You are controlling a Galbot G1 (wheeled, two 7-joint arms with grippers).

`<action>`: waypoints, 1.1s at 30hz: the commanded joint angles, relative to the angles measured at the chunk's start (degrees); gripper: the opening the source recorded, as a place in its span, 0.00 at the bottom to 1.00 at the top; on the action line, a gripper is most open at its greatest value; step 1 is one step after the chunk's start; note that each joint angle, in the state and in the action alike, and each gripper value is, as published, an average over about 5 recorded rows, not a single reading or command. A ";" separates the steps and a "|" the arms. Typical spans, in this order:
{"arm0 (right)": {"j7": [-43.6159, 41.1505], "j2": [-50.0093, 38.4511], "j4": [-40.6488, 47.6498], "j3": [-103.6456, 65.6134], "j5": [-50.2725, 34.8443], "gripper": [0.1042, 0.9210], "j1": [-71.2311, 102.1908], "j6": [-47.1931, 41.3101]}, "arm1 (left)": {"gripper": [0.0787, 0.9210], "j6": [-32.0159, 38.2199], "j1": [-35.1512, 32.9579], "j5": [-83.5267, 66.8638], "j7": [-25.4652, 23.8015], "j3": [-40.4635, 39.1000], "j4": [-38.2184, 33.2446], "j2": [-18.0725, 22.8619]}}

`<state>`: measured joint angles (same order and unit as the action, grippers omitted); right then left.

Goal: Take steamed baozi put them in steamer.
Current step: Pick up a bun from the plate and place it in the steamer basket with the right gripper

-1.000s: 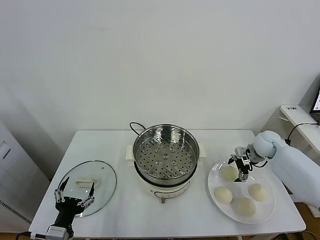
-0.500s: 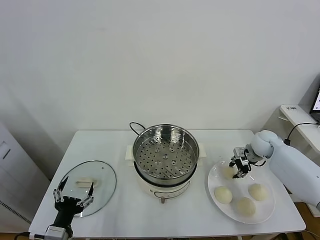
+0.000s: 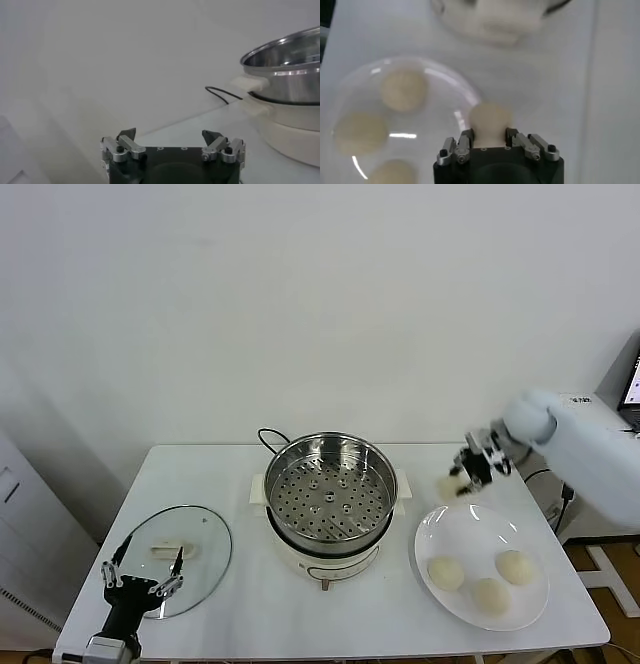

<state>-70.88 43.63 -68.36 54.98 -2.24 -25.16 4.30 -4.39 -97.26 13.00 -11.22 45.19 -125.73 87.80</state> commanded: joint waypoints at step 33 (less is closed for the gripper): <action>8.26 28.58 8.39 -3.09 30.10 0.42 9.22 32.55 | 0.88 0.11 -1.16 -3.24 -0.25 2.23 -2.39 -1.64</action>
<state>-64.31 69.52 -63.24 54.87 20.79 -20.32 32.50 -4.28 -98.43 9.87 -11.50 47.37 -128.09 86.22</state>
